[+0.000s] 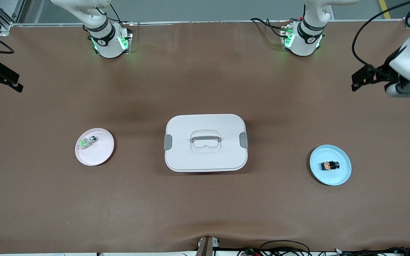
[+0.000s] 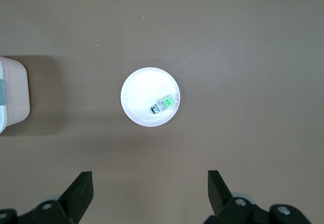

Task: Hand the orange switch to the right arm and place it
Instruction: 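Move the left gripper down toward the orange switch on the blue plate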

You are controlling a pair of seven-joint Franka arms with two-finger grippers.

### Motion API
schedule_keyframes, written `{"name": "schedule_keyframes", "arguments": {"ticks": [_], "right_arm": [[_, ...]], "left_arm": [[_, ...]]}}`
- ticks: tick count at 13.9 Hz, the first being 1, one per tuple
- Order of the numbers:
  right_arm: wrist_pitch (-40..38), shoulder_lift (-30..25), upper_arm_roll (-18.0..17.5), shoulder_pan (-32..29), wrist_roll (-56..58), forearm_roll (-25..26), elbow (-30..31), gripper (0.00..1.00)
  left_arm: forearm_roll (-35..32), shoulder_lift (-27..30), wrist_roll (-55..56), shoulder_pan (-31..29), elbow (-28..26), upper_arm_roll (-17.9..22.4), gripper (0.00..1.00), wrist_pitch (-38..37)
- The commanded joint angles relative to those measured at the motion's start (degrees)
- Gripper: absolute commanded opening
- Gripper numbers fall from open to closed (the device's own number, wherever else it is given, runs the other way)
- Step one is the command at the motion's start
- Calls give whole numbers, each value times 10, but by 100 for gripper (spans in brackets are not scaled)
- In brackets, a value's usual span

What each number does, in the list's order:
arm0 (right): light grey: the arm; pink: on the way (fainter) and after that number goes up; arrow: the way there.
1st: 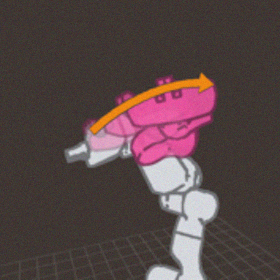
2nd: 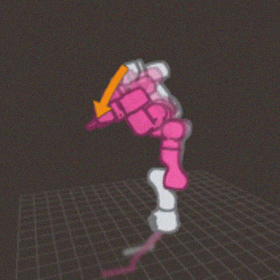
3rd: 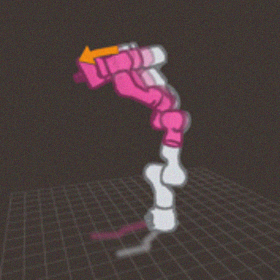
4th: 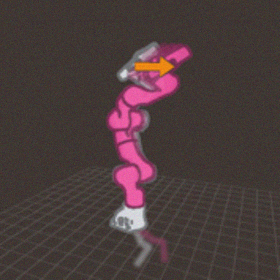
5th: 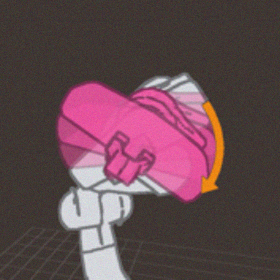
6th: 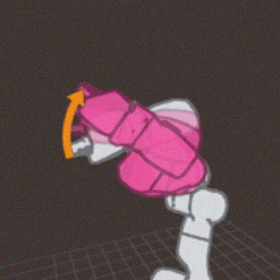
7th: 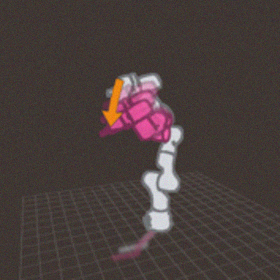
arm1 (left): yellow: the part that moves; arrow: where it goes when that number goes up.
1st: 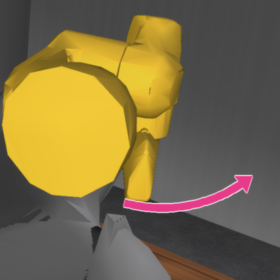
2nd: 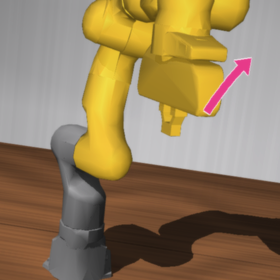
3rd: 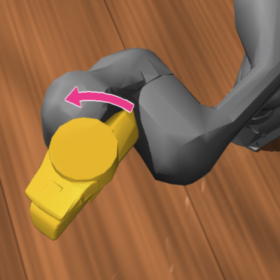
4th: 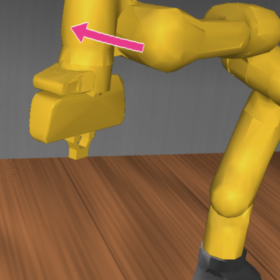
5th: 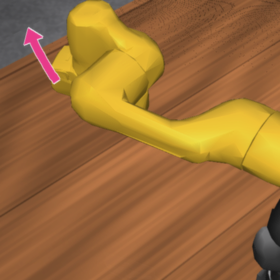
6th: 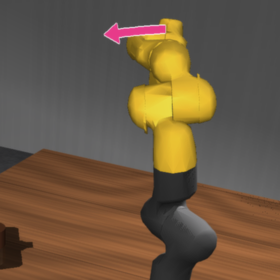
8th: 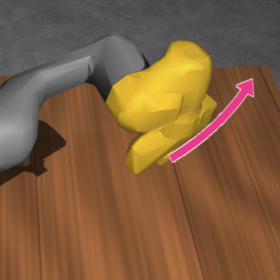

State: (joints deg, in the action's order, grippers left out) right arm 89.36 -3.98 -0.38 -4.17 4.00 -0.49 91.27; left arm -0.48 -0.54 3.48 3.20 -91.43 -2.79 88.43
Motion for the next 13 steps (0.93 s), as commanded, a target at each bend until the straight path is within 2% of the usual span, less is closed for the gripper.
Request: {"name": "schedule_keyframes", "arguments": {"ticks": [1, 5, 7, 10, 13], "right_arm": [[5, -16, 0, 3, -10, 4, 16, 100], [4, -16, 3, 0, -10, 4, 16, 100], [9, -14, 4, -1, -10, 4, 16, 100], [9, -15, 4, -1, -10, 4, 16, 100], [11, -14, 4, -1, -10, 4, 16, 100]], "left_arm": [[0, -59, 1, -17, 7, 3, 100, 38], [-15, -94, -22, -50, -80, 3, 100, 198], [-73, -124, -37, -50, -122, 3, 100, 296], [-90, -192, -35, -73, -144, 2, 100, 411], [-78, -256, -23, -87, -145, 1, 100, 484]]}}
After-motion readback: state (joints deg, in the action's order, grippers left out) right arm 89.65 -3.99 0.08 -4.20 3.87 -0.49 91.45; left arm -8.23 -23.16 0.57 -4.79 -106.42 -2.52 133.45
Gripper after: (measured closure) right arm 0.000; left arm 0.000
